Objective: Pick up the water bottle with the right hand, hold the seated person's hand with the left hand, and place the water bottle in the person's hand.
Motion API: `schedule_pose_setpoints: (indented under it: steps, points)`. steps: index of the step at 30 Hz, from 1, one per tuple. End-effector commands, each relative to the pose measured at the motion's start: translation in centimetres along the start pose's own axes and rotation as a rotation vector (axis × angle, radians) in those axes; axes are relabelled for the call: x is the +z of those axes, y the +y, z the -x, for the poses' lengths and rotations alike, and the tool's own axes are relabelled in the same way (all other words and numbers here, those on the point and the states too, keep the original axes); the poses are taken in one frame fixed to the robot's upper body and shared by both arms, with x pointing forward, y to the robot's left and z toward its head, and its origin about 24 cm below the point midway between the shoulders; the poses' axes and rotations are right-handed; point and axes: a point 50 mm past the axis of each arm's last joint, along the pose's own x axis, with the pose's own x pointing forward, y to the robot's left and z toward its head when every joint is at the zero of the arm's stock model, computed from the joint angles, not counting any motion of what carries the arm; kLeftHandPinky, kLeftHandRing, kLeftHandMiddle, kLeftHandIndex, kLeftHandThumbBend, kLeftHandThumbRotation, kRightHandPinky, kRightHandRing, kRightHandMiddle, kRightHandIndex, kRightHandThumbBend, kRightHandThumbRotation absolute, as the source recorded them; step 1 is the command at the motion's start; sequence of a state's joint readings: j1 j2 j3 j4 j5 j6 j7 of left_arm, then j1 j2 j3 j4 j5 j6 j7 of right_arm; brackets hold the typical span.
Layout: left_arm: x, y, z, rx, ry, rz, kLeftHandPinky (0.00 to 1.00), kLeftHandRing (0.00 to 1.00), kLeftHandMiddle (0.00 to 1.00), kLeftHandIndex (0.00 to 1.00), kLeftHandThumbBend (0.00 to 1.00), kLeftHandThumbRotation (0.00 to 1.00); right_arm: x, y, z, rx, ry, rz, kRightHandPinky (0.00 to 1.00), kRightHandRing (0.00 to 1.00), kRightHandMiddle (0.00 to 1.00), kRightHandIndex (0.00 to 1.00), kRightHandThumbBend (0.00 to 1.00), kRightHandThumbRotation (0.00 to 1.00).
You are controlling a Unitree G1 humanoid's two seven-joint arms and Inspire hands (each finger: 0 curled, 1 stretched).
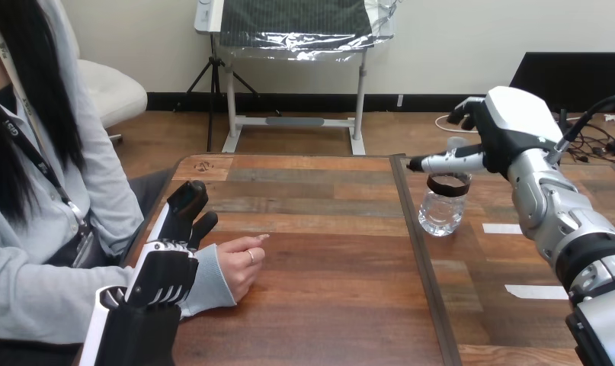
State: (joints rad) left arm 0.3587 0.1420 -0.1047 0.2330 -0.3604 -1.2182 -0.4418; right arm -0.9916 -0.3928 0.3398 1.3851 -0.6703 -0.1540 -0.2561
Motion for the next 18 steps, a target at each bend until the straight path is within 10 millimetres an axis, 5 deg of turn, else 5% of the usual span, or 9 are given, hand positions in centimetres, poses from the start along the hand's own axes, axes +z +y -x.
schedule_pose_setpoints:
  steps: [1, 18]
  points:
    - [0.8, -0.2, -1.3, -0.012, -0.092, 0.004, 0.94, 0.98, 0.97, 0.95, 1.0, 0.59, 1.5, -1.6, -0.7, -0.031, -0.024, -0.015, 0.48, 0.74, 0.76, 0.77, 0.99, 0.53]
    - [1.4, -0.2, -1.0, -0.025, -0.104, -0.007, 0.92, 0.96, 0.96, 0.95, 1.0, 0.6, 1.6, 0.1, -0.3, 0.018, -0.03, 0.013, 0.46, 0.65, 0.7, 0.74, 0.98, 0.45]
